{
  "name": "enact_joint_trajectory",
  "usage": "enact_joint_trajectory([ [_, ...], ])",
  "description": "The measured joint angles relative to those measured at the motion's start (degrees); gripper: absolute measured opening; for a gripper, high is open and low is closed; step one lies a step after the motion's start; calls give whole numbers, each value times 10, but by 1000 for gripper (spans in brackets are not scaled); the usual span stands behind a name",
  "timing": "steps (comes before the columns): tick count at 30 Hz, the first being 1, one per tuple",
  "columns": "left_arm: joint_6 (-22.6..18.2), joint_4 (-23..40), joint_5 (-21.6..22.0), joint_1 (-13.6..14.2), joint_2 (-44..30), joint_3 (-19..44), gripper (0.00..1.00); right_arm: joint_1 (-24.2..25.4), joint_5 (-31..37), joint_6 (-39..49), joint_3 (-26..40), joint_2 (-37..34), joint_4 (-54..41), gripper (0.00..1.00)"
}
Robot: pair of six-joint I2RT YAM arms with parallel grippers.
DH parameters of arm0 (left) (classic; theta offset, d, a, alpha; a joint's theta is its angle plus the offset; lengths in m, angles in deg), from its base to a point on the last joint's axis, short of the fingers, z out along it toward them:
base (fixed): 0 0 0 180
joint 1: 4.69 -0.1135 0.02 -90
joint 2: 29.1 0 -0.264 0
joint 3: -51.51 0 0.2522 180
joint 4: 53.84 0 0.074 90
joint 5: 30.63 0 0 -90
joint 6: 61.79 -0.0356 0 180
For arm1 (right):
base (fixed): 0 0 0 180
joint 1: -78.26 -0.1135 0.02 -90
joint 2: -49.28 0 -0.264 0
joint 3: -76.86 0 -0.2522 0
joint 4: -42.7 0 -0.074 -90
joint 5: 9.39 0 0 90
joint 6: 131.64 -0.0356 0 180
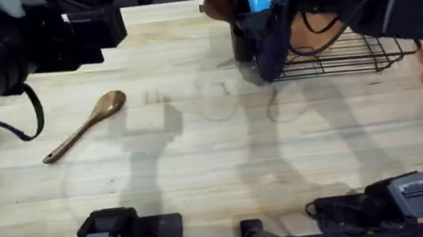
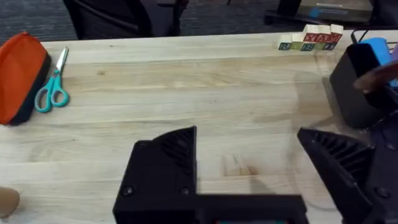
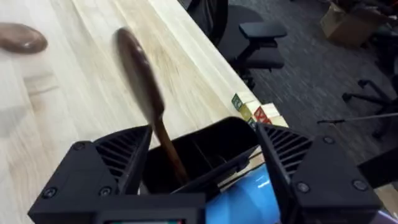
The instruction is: Pick up the spoon on the table one by one and put them onto the rack
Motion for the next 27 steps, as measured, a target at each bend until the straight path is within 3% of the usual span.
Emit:
enact_joint_trajectory([
  [12, 0, 0, 0, 0, 0, 0, 993, 0, -5, -60, 0, 85, -21, 996],
  [16, 0, 0, 0, 0, 0, 0, 993, 0, 8, -68, 0, 135, -103, 996],
  [27, 0, -2, 20, 0, 0, 0, 993, 0, 146, -71, 0, 265, -310, 995],
])
